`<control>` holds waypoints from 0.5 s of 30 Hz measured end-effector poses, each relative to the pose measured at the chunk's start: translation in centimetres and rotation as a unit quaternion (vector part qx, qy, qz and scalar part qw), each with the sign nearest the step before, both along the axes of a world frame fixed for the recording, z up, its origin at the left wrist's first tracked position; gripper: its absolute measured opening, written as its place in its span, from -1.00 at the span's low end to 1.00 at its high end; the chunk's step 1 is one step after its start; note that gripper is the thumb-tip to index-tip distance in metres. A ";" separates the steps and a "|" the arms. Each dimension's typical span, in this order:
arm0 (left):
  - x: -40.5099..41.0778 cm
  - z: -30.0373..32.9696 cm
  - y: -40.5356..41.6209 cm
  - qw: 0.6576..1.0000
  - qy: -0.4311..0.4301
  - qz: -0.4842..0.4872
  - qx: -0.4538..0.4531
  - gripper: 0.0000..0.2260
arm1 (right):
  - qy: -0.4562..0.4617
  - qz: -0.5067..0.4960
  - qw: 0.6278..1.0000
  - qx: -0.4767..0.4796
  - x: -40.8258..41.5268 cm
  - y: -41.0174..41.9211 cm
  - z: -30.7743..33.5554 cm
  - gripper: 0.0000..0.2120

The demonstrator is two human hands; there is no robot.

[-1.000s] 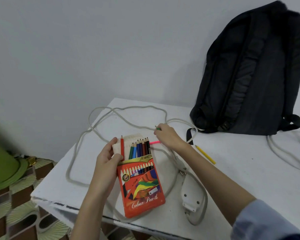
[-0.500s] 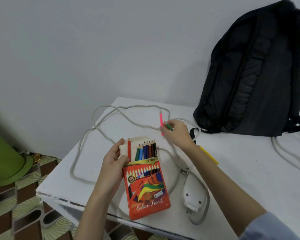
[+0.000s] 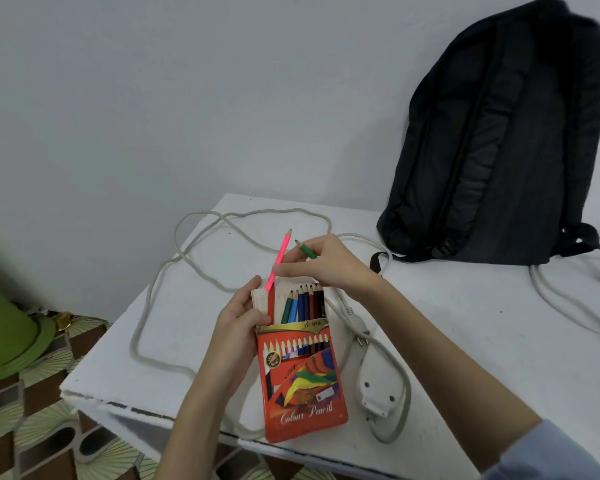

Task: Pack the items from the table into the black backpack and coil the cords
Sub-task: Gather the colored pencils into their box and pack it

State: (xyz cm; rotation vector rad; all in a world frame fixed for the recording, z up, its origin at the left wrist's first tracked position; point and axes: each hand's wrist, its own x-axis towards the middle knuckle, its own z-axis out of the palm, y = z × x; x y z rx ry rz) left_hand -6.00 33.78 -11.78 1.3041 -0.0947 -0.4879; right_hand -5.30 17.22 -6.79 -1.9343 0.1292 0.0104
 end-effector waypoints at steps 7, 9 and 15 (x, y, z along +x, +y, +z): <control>-0.3 0.1 -0.2 1.000 -0.011 0.005 0.003 -0.64 | 0.014 0.036 0.997 -0.071 -0.2 0.4 0.3 -0.83; -0.5 0.0 -0.4 1.000 -0.022 0.010 0.015 -0.63 | 0.013 0.042 0.994 -0.103 -0.2 0.3 0.3 -0.80; -0.6 -0.2 -0.7 0.999 -0.030 0.019 0.004 -0.71 | -0.031 0.017 0.980 -0.197 -0.3 0.0 0.0 -0.68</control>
